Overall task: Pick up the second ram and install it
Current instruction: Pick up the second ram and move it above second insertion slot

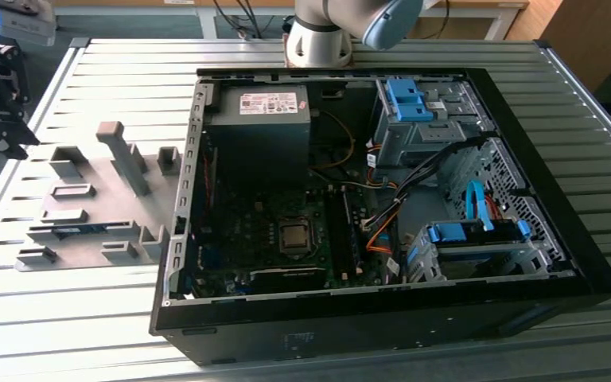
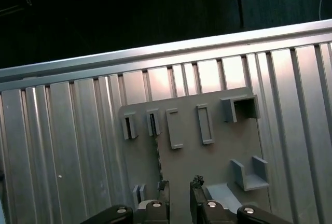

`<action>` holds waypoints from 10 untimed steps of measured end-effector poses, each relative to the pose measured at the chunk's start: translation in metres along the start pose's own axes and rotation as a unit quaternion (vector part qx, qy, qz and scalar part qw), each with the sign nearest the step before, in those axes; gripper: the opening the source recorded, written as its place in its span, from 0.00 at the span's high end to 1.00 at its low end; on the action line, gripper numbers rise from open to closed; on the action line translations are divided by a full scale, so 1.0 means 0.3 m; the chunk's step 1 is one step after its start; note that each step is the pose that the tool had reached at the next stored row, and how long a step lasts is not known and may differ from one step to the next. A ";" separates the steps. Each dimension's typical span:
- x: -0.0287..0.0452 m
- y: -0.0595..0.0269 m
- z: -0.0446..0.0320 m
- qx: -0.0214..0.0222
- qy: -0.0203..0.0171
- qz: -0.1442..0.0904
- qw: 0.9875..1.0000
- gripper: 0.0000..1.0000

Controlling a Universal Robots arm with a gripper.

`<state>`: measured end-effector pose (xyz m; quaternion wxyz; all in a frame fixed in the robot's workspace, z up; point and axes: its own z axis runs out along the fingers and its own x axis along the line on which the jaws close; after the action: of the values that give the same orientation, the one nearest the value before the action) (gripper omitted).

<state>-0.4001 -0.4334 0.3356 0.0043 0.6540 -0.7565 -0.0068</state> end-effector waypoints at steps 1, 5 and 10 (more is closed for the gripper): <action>0.000 0.000 0.006 0.000 0.000 -0.006 1.000 0.70; 0.006 0.021 0.025 0.000 0.000 -0.009 1.000 0.70; 0.014 0.038 0.054 0.000 0.000 -0.017 1.000 0.70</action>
<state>-0.4123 -0.4359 0.3195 0.0042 0.6666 -0.7454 -0.0066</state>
